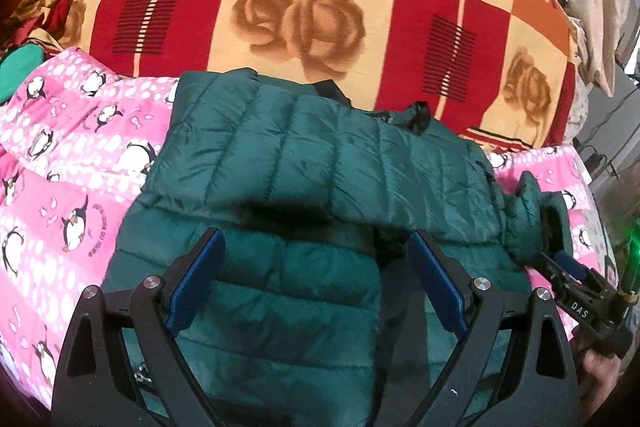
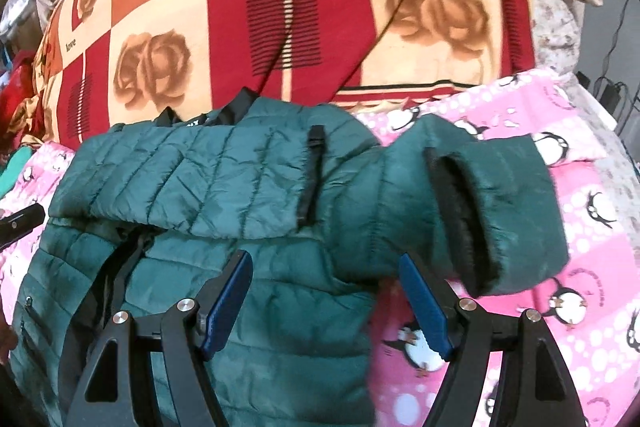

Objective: Fold large clothes

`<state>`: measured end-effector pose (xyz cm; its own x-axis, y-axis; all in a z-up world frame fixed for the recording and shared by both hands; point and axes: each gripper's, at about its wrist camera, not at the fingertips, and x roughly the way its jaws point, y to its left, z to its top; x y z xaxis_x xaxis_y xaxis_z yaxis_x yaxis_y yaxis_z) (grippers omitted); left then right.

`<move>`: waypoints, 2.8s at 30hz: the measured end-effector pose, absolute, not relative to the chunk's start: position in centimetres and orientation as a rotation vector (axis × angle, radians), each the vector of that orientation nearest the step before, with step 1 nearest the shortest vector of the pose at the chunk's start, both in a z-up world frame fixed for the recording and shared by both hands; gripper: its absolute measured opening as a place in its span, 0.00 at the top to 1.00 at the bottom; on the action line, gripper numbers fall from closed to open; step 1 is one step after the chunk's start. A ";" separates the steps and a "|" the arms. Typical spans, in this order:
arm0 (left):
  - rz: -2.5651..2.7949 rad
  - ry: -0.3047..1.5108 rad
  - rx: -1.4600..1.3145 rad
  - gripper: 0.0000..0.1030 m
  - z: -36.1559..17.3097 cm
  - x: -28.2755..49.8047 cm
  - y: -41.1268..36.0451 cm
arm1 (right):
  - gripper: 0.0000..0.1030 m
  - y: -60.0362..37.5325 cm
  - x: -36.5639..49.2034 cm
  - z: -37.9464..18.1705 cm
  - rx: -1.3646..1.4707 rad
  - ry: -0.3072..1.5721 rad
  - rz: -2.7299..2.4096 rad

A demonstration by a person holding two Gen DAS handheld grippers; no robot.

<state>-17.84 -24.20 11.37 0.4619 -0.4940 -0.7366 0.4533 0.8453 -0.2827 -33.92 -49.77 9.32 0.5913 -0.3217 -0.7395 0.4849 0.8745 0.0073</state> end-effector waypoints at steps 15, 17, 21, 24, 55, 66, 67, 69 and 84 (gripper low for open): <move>-0.582 0.947 -0.083 0.10 10.8 -19.8 -23.4 | 0.29 -54.3 -39.1 9.7 0.266 0.795 -0.577; -0.570 0.944 -0.086 0.10 10.7 -20.0 -23.0 | 0.29 -54.7 -39.7 9.7 0.268 0.794 -0.588; -0.547 0.946 -0.104 0.10 10.4 -20.0 -22.0 | 0.29 -55.6 -40.4 9.4 0.278 0.797 -0.605; -0.524 0.953 -0.129 0.10 10.1 -19.8 -21.2 | 0.28 -56.2 -40.7 9.2 0.284 0.798 -0.614; -0.489 0.990 -0.217 0.10 9.3 -19.5 -19.5 | 0.20 -59.2 -39.6 8.1 0.304 0.807 -0.633; -0.474 0.992 -0.222 0.10 8.6 -18.6 -19.1 | 0.21 -60.7 -36.4 6.8 0.280 0.818 -0.606; -0.474 0.996 -0.224 0.10 8.5 -18.5 -19.0 | 0.23 -61.1 -36.2 6.7 0.291 0.821 -0.604; -0.471 1.001 -0.227 0.10 8.3 -18.3 -18.8 | 0.37 -61.8 -35.8 6.5 0.316 0.822 -0.582; -0.471 0.992 -0.252 0.10 8.1 -18.2 -17.7 | 0.75 -62.7 -37.9 11.8 0.575 0.642 -0.343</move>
<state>-18.20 -17.67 8.08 0.4586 -0.4895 -0.7416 0.2651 0.8720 -0.4116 -37.87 -62.73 11.82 0.7538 -0.1242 -0.6453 0.4676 0.7913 0.3940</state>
